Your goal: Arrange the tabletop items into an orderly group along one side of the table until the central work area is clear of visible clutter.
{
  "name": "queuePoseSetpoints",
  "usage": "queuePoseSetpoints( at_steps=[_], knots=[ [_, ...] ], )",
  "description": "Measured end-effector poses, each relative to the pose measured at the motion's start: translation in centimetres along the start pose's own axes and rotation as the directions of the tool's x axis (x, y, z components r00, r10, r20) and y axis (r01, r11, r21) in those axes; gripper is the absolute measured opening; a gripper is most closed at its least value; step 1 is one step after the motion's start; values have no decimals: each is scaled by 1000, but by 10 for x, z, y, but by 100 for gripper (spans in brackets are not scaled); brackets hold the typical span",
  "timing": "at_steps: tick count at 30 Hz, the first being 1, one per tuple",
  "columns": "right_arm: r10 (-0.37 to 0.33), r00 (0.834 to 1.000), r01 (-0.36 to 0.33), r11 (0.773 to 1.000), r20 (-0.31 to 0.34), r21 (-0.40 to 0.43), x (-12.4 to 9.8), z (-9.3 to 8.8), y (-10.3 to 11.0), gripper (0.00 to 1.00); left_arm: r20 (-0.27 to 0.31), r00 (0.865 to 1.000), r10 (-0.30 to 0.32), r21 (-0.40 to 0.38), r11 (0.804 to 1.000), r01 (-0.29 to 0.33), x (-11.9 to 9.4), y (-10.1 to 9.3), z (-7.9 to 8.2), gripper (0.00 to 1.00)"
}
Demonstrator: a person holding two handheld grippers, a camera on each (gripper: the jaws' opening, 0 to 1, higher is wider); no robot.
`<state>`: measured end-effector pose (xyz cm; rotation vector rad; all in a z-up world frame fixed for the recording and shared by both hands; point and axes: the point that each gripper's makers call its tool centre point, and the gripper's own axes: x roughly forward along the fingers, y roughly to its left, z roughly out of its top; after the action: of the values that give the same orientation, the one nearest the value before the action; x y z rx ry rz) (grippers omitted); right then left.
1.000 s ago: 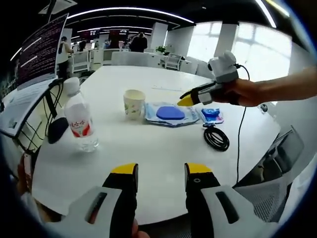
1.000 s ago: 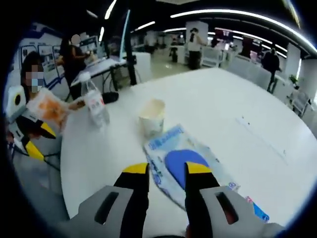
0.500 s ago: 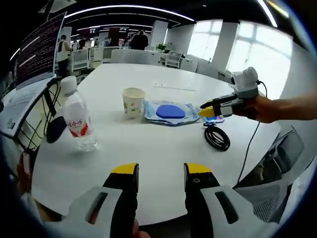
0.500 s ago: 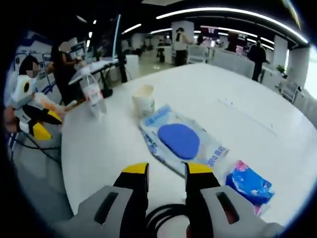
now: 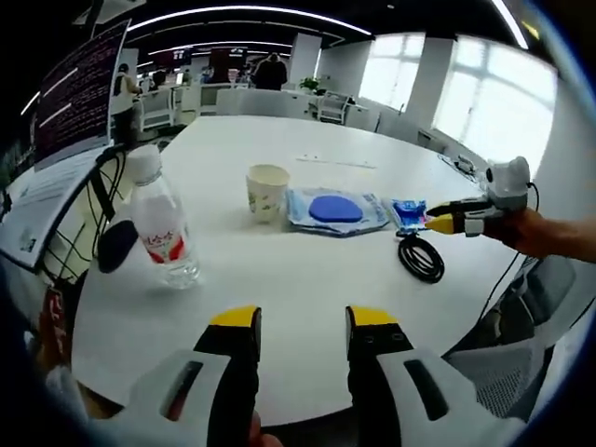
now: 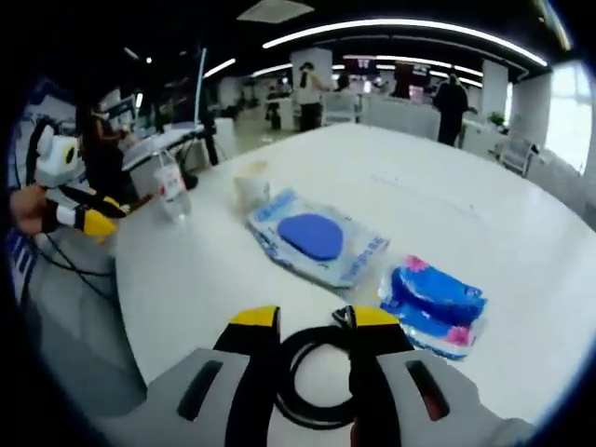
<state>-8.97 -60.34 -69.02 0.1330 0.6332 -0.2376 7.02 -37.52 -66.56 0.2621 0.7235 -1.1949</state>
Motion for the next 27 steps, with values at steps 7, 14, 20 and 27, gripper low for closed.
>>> queuePoseSetpoints(
  at_steps=[7,14,20,27],
  knots=[
    [-65,998,65,995,3,75,-29,-29,-8,27,-1,1000,18,-8,1000,-18,1,14,9,35],
    [-122,993,121,983,-2,136,-52,-49,-16,27,7,1000,22,-13,1000,-22,4,17,23,35],
    [-157,987,153,973,10,170,-66,-55,-13,27,31,998,46,-26,999,-46,1,29,37,35],
    [-167,986,162,968,10,193,-71,-61,-4,27,92,989,114,-81,991,-107,-9,51,58,34]
  ],
)
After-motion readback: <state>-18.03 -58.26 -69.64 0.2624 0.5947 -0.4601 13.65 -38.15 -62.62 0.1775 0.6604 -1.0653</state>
